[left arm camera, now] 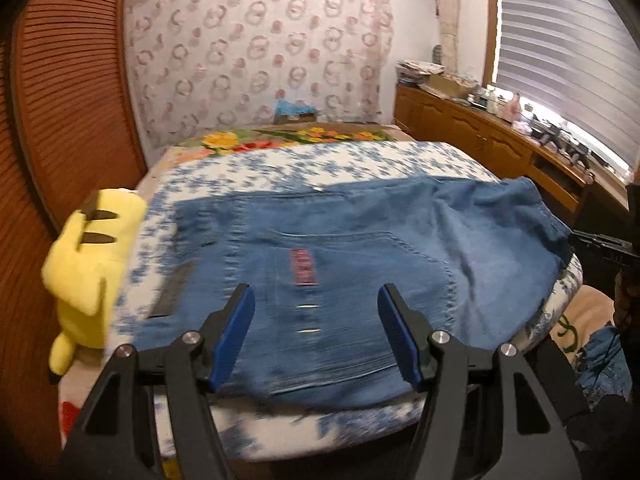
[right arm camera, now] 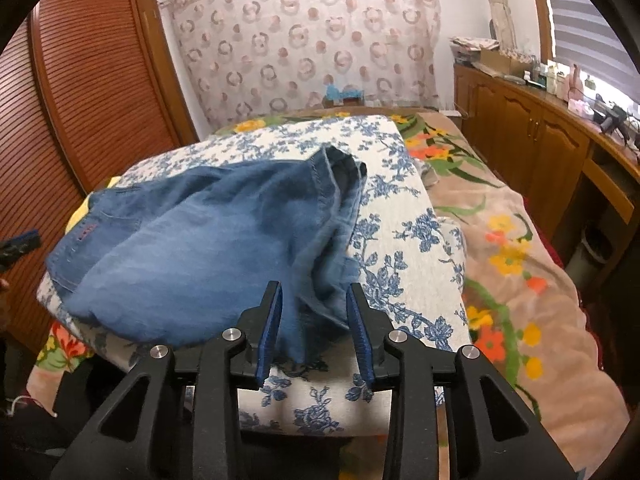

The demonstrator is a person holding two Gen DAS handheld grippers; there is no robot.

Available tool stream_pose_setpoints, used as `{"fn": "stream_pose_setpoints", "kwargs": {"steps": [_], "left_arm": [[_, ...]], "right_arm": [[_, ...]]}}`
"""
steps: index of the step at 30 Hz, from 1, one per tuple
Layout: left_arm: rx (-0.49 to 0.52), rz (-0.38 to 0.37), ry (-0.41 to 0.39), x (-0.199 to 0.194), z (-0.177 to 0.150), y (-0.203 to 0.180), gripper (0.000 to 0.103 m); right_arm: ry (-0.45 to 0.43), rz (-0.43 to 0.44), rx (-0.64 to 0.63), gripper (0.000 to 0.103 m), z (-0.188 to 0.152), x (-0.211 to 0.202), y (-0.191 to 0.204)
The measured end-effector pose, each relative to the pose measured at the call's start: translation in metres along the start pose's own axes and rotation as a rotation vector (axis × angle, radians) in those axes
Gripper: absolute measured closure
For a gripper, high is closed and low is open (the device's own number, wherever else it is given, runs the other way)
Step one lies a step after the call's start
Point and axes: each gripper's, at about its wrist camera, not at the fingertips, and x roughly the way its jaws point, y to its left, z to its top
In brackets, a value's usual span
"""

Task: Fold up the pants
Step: 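Move the open right tool to the jeans leg and close on its hem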

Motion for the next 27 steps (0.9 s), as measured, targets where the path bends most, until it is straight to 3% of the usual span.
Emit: {"fn": "stream_pose_setpoints", "kwargs": {"steps": [7,9,11,14,27], "left_arm": [[0.006,-0.083,0.05,0.042,-0.002,-0.033,0.04],[0.003,-0.095,0.072,0.051,-0.005,-0.039,0.04],[0.002,-0.1,0.096,0.057,-0.01,-0.041,0.04],[-0.007,-0.098,0.104,0.063,-0.017,-0.042,0.04],[-0.02,-0.109,0.118,0.058,-0.02,-0.039,0.04]], "right_arm": [[0.056,-0.047,-0.068,0.071,-0.005,0.011,0.008],[0.071,-0.047,-0.078,0.083,-0.006,0.015,0.008],[0.084,-0.02,-0.088,0.095,-0.008,0.017,0.008],[0.065,0.067,-0.094,0.1,-0.008,0.014,0.015],[-0.044,0.217,-0.231,0.102,0.044,0.007,0.082]]}}
